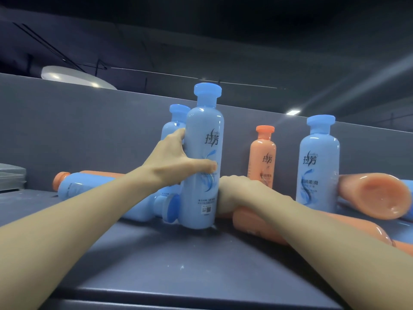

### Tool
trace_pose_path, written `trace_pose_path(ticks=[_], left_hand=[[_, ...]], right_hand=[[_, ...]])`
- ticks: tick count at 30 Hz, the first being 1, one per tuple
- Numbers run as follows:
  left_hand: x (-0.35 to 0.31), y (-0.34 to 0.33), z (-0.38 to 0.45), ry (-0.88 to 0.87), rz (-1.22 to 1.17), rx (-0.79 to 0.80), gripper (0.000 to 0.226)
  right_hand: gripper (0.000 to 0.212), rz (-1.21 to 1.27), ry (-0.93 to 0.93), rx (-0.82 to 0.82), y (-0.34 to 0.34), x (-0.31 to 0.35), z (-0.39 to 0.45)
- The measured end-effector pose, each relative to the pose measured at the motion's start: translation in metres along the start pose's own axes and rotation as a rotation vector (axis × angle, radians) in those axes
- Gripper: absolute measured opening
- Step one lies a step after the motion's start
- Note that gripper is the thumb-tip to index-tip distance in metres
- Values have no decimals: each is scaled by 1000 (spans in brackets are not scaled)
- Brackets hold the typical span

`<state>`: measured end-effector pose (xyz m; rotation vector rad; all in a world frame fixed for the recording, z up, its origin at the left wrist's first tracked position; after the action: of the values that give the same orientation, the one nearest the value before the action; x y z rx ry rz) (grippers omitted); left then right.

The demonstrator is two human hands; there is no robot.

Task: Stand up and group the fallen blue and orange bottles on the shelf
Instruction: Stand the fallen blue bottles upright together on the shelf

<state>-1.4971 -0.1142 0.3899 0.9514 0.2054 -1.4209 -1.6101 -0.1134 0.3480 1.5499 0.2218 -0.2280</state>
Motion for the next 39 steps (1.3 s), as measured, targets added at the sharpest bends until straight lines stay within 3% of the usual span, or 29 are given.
trace_pose_path(ticks=[7, 15, 20, 27, 39], left_hand=[[2, 4, -1, 1, 16, -5, 62], [4, 6, -2, -5, 17, 2, 60], [4, 6, -2, -4, 17, 9, 70], [4, 7, -2, -21, 27, 5, 77], [8, -12, 9, -6, 142, 26, 62]], right_hand=[[41, -32, -30, 34, -1, 1, 4], [62, -40, -123, 88, -2, -9, -2], [50, -58, -196, 117, -7, -25, -3], [50, -65, -223, 131, -9, -28, -5], [57, -114, -233, 182, -9, -27, -11]])
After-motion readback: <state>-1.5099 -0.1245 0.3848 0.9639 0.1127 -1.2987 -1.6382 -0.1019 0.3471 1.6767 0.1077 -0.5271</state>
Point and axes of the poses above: each hand's wrist, its own z-axis towards the middle knuckle, its own y-axis out of the back of the hand, x = y × z, the point moved 7 cm from there along z, towards the middle knuckle, and after that the axes turned 7 degrees about x, right-handed, at the moved point
